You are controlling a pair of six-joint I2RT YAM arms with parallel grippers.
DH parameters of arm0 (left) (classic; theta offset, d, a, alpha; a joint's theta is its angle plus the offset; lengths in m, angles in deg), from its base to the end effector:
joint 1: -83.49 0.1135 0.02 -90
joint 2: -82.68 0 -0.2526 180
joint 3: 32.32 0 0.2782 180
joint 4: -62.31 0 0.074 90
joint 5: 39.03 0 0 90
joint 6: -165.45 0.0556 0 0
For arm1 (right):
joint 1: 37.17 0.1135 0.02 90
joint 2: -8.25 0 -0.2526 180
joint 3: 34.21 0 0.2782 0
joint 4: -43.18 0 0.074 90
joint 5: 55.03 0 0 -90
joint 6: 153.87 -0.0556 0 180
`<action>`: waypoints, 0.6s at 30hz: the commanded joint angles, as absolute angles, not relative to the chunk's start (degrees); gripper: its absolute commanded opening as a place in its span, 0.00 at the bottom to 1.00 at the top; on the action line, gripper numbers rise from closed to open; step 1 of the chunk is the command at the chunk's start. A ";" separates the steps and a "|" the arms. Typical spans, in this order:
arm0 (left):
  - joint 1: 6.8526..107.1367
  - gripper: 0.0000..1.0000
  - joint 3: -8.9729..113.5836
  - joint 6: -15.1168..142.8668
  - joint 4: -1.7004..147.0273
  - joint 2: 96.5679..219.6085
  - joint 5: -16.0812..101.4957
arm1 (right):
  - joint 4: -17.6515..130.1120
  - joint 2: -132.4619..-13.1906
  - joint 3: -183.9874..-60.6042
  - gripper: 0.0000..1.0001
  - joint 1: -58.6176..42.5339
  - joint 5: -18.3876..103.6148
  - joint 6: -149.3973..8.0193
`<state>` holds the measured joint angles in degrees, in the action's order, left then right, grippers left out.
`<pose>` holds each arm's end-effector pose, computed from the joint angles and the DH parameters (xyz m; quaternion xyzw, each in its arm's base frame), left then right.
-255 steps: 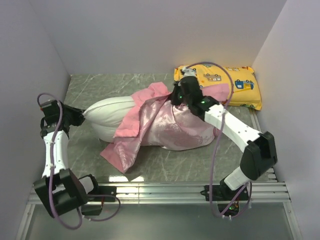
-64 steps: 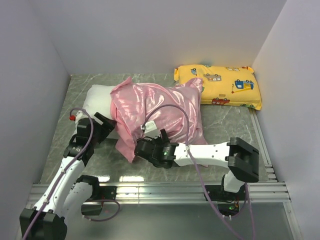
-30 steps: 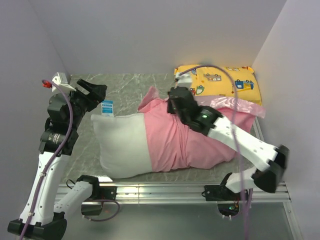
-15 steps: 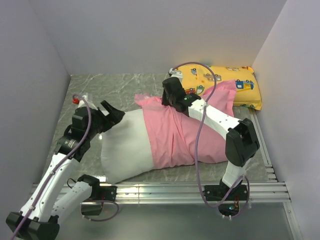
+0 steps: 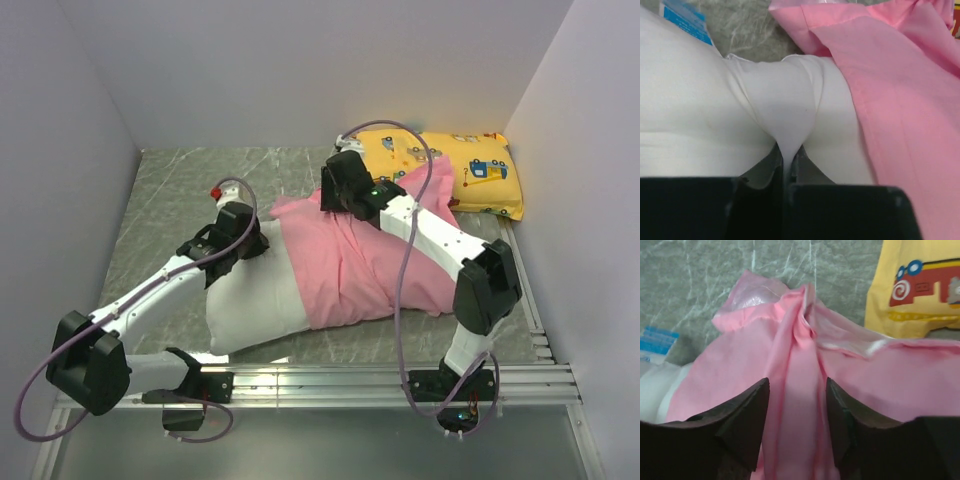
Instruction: Remove the pillowcase from the pillow
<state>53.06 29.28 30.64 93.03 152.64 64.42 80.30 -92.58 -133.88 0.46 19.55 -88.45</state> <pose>0.2722 -0.1449 0.2296 -0.1622 0.8833 -0.1769 0.4027 0.3621 0.2605 0.2769 -0.0432 0.8926 0.1199 0.4325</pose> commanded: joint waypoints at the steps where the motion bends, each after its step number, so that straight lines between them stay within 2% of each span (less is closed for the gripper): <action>1: 54.65 0.00 29.88 33.09 95.69 154.58 65.56 | 83.93 -82.48 -137.72 0.63 0.62 17.75 -85.06; 2: 55.10 0.00 30.49 33.35 95.77 154.58 65.47 | 84.72 -80.97 -136.93 0.70 0.62 17.31 -85.06; 6: 55.90 0.00 32.25 35.72 96.21 153.09 67.31 | 85.34 -73.23 -130.52 0.78 0.71 18.17 -84.97; 10: 55.98 0.01 33.57 38.10 95.77 152.03 67.40 | 86.75 -73.74 -127.97 0.79 1.59 18.89 -84.44; 18: 57.91 0.01 35.77 39.16 94.81 152.47 64.51 | 86.14 -80.60 -127.52 0.70 2.65 21.96 -82.60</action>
<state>55.99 33.46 36.80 94.45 153.23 64.29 84.89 -79.49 -128.24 2.18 20.91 -84.50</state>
